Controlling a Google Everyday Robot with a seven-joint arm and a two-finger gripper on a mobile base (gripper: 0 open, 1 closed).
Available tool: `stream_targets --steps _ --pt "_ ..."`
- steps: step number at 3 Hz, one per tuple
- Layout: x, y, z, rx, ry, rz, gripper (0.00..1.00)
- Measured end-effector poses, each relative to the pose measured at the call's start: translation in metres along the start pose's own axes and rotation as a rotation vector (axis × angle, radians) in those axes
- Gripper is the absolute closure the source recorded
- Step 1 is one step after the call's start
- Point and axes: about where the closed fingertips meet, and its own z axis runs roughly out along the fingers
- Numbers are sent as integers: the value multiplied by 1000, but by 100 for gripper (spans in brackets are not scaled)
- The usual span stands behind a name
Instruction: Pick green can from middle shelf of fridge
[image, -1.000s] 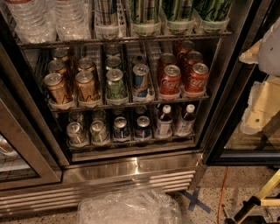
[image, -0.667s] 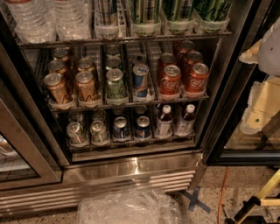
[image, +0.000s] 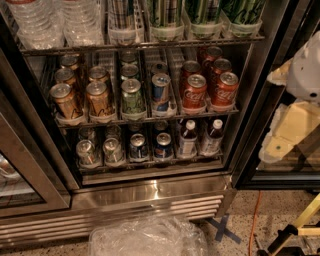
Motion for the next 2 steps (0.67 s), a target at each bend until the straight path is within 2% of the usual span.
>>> stream_targets --steps 2 --pt "-48 42 41 -22 -184 120 0"
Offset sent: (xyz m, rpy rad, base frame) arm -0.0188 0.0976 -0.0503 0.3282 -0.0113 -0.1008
